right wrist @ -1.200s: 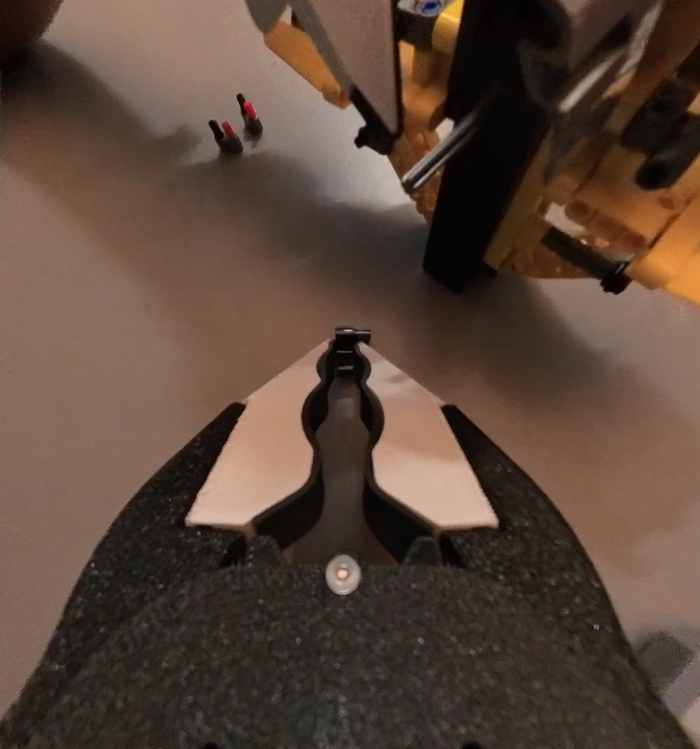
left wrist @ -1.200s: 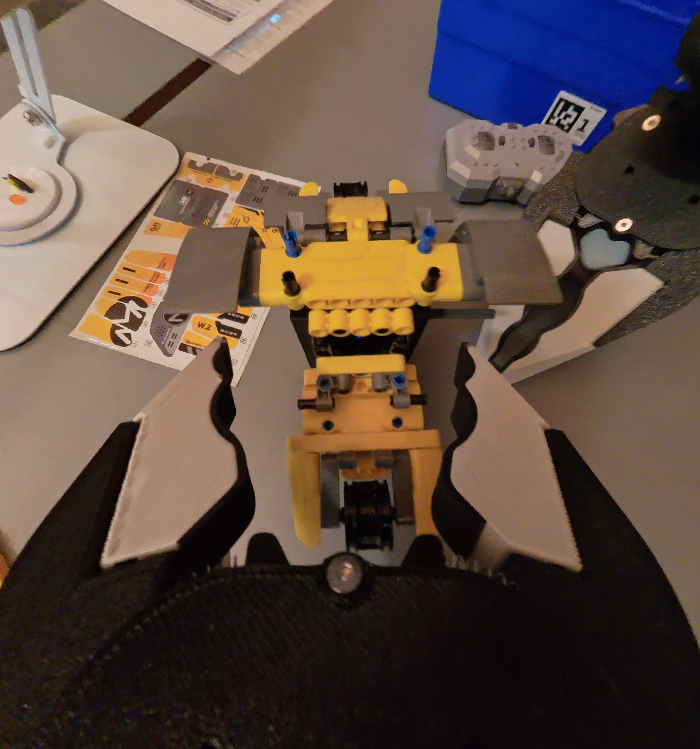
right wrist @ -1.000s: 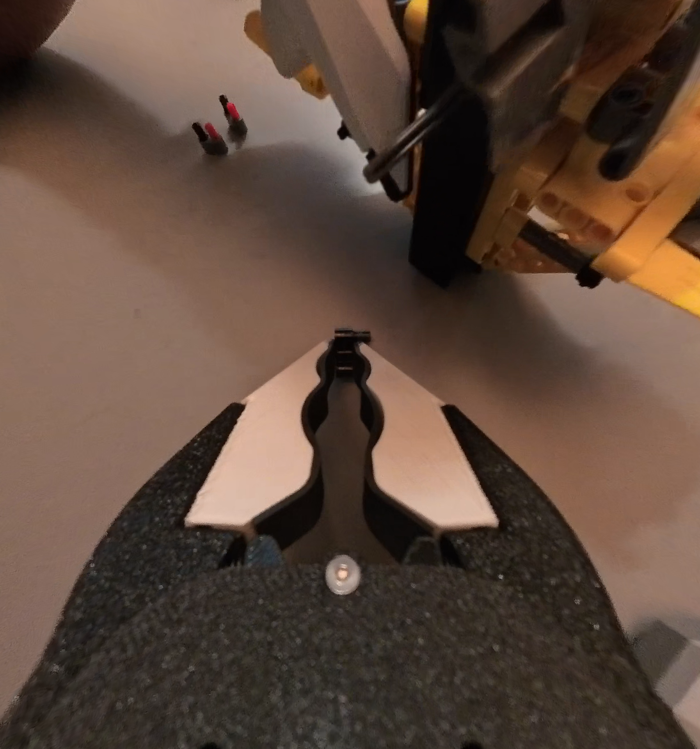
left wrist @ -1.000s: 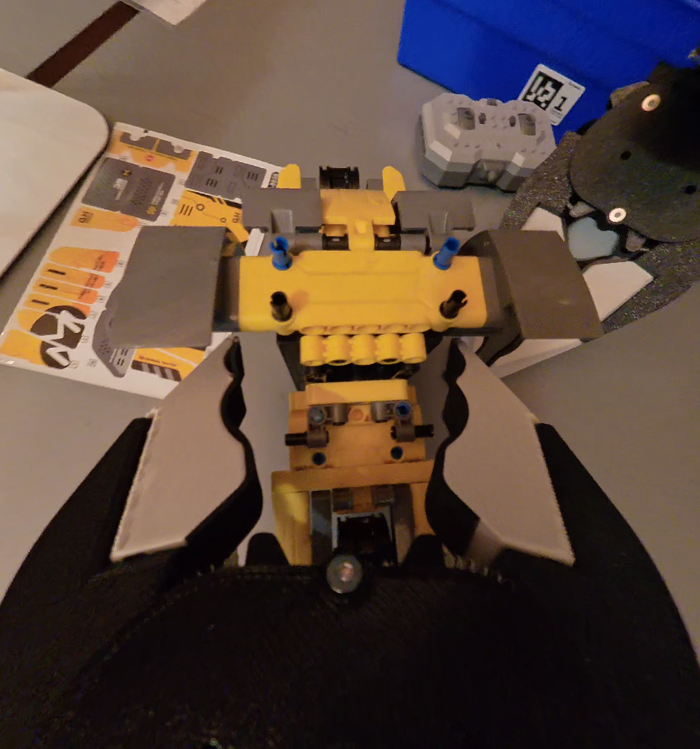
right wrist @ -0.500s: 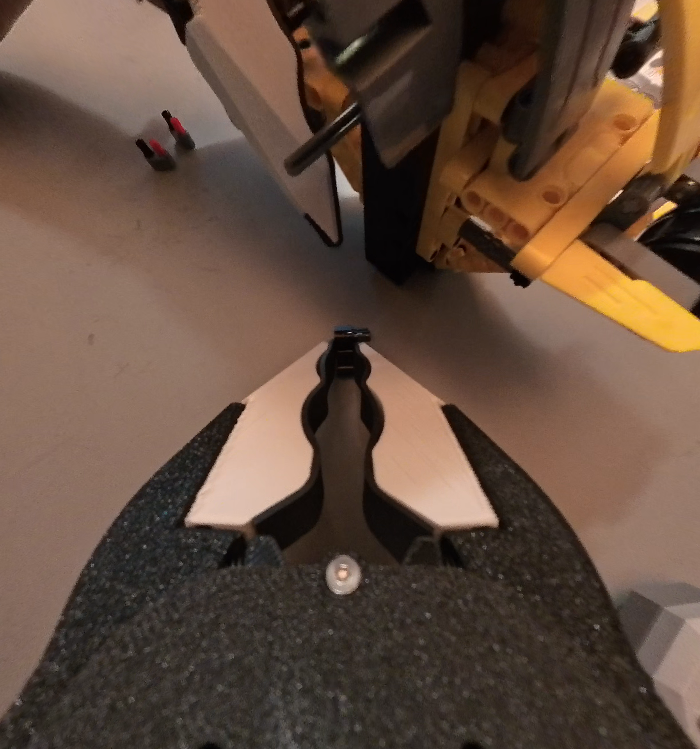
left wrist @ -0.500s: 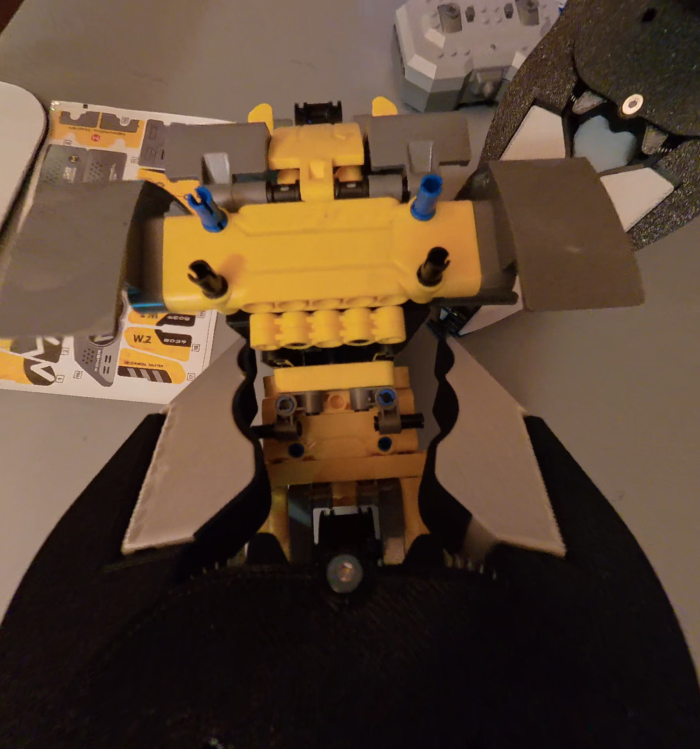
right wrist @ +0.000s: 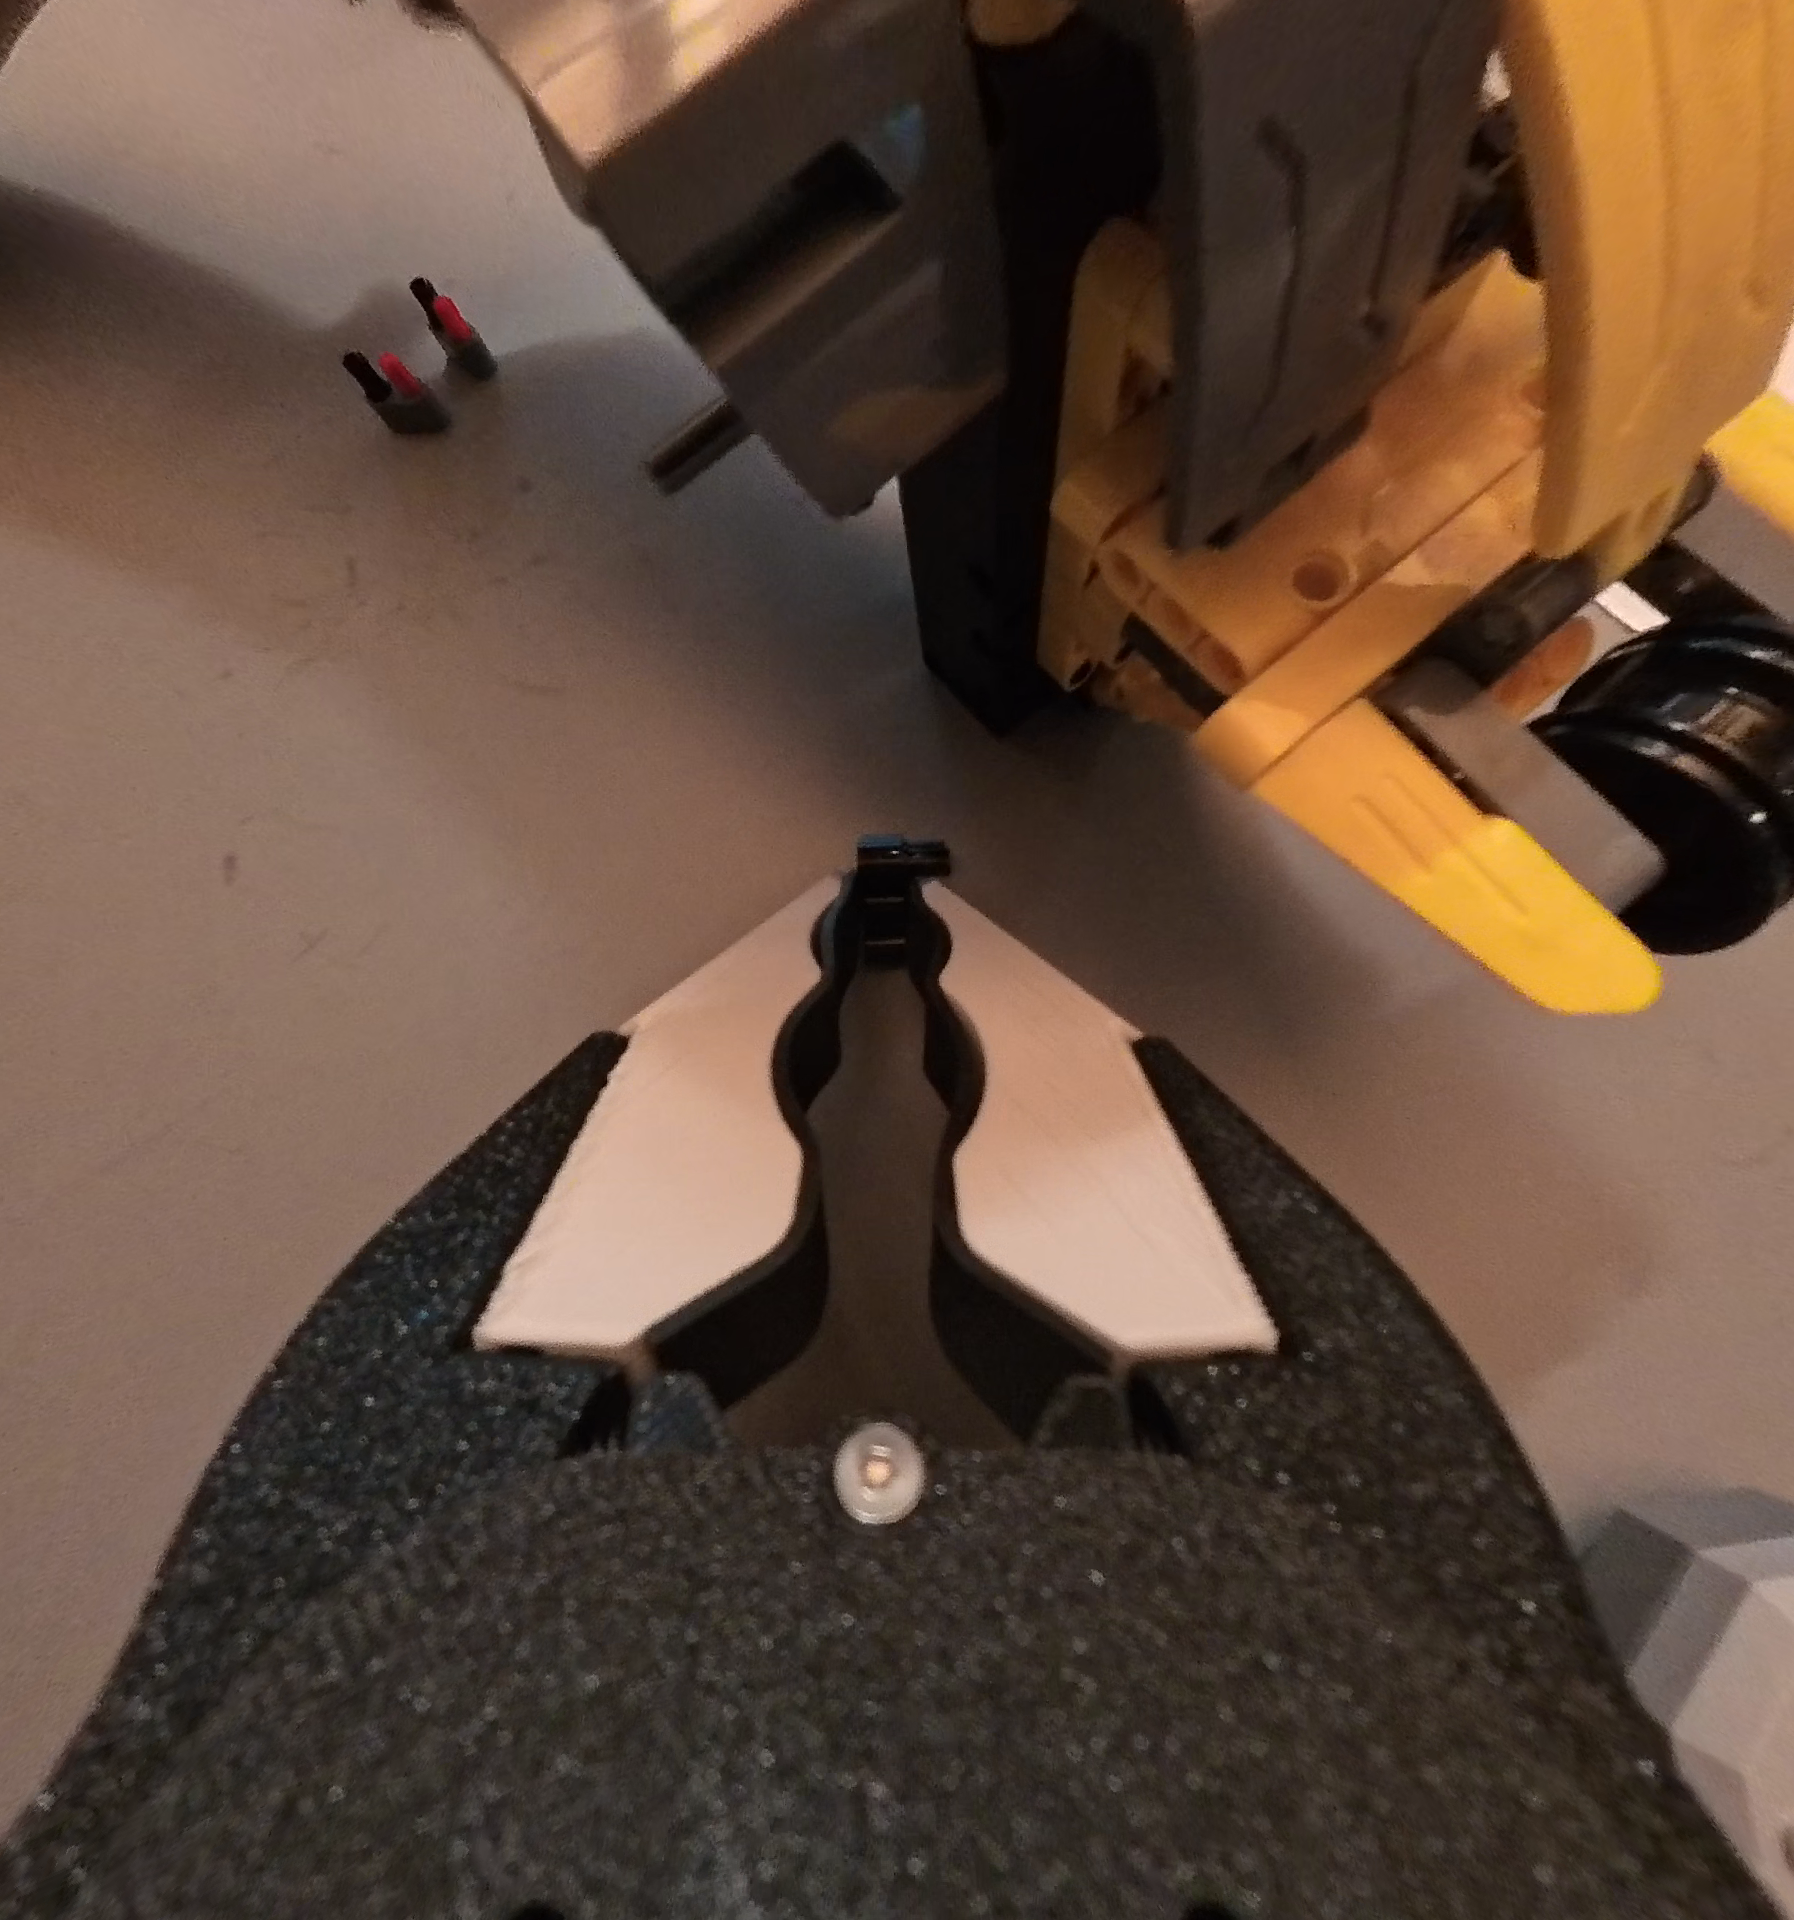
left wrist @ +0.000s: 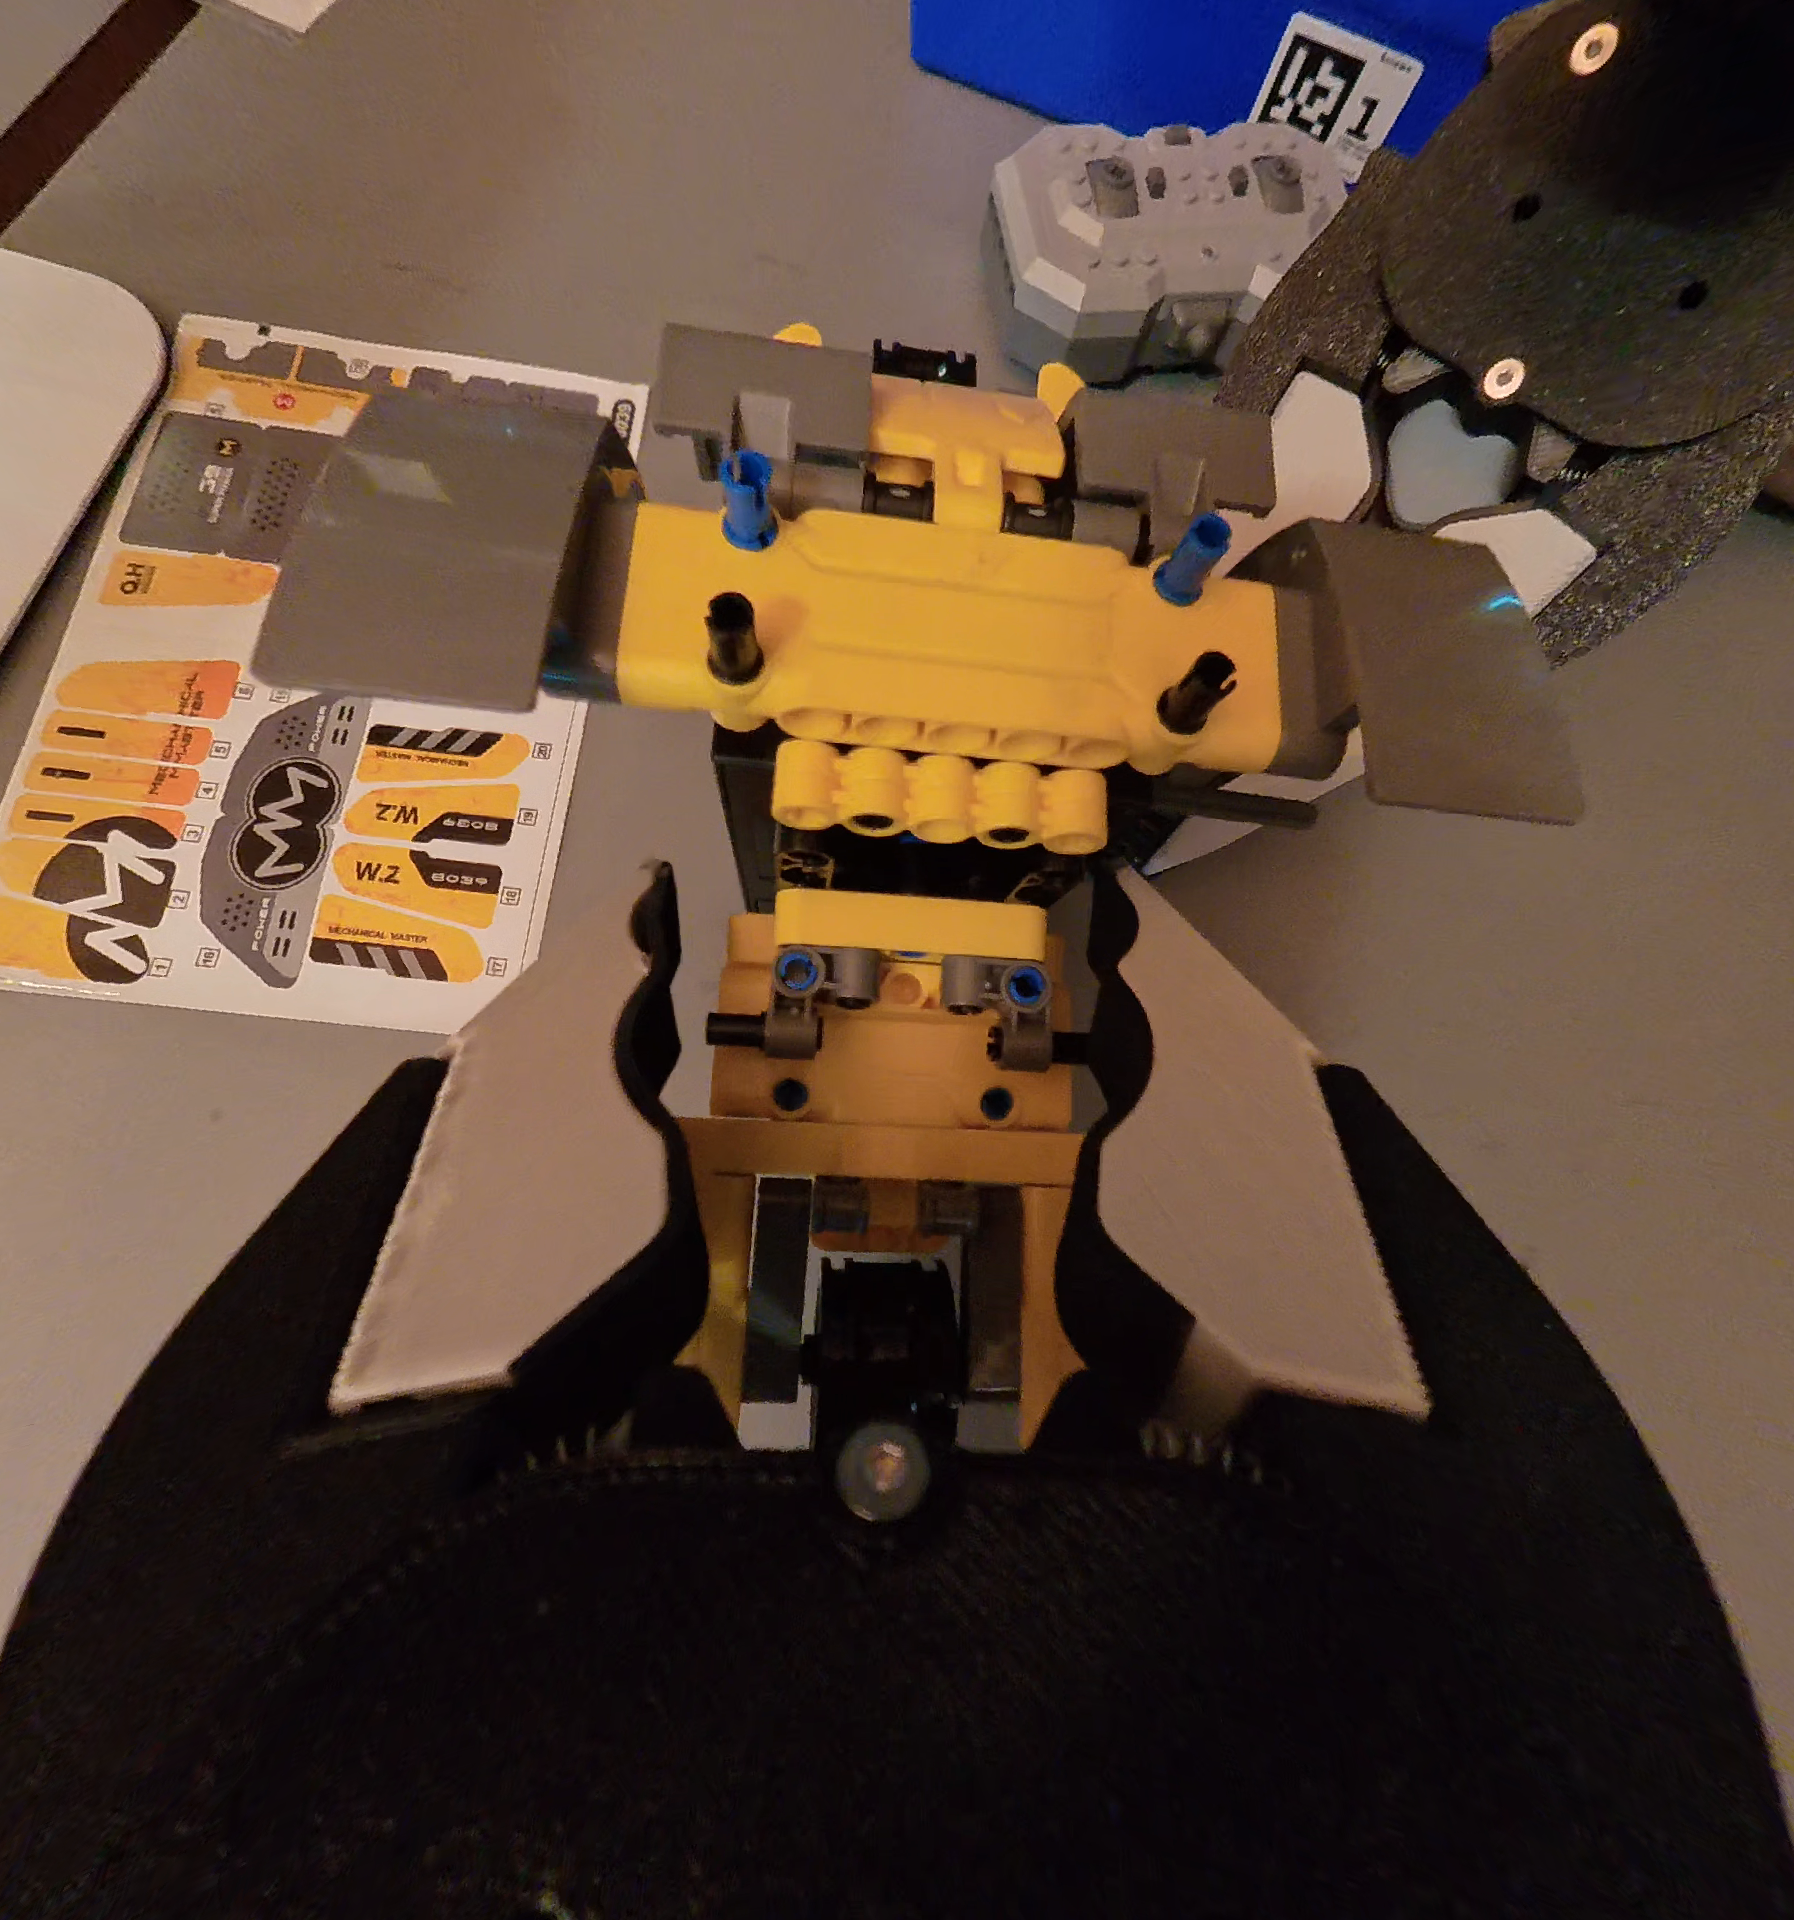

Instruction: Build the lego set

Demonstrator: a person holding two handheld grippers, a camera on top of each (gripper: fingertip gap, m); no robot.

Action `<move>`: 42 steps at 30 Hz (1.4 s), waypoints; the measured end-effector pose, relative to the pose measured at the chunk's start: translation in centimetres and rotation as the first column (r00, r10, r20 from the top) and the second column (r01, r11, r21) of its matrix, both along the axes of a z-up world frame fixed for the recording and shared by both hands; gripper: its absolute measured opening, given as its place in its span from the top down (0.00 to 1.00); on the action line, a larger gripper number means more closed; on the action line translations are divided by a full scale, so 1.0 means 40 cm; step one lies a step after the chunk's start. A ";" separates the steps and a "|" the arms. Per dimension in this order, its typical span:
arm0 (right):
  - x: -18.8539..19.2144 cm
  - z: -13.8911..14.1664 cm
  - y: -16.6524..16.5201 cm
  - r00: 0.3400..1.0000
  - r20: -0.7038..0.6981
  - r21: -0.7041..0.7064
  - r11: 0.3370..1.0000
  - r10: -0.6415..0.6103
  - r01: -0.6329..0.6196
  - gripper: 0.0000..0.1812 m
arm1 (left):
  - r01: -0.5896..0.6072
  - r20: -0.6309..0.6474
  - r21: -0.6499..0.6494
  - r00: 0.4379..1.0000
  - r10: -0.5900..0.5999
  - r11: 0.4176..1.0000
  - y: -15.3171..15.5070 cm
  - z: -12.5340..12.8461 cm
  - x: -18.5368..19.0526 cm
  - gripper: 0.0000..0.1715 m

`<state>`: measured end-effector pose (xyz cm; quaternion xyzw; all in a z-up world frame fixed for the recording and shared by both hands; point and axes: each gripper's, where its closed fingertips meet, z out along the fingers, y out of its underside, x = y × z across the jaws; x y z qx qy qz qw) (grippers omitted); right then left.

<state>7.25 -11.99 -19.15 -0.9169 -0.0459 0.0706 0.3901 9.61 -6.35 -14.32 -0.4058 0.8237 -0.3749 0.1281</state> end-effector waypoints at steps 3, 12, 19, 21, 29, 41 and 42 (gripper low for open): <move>-0.001 0.000 -0.001 1.000 0.014 0.000 1.000 0.003 -0.003 0.95 | -0.005 0.008 0.012 1.000 0.005 1.000 0.003 0.000 0.000 0.53; 0.003 0.001 -0.001 1.000 0.002 0.001 1.000 -0.006 0.006 0.96 | -0.048 0.056 0.035 0.997 0.046 0.998 0.013 0.009 0.004 0.49; 0.008 0.002 -0.002 1.000 0.005 0.002 1.000 -0.018 0.018 0.94 | -0.050 0.058 0.035 0.997 0.048 0.998 0.010 0.007 -0.003 0.49; 0.009 0.002 -0.003 1.000 0.004 0.002 1.000 -0.021 0.021 0.94 | -0.050 0.055 0.029 0.997 0.048 0.998 0.008 0.006 -0.003 0.49; 0.028 0.005 -0.010 0.999 0.008 0.003 0.999 -0.041 0.041 0.91 | -0.069 0.061 0.036 0.996 0.066 0.997 0.015 -0.002 -0.001 0.52; 0.020 0.008 -0.005 0.997 0.073 0.015 1.000 -0.010 0.009 0.96 | -0.071 0.062 0.022 0.996 0.070 0.997 0.021 0.000 -0.011 0.52; 0.017 0.012 -0.004 0.997 0.081 0.021 1.000 -0.004 0.003 0.96 | -0.074 0.065 0.021 0.995 0.072 0.997 0.022 0.005 -0.012 0.52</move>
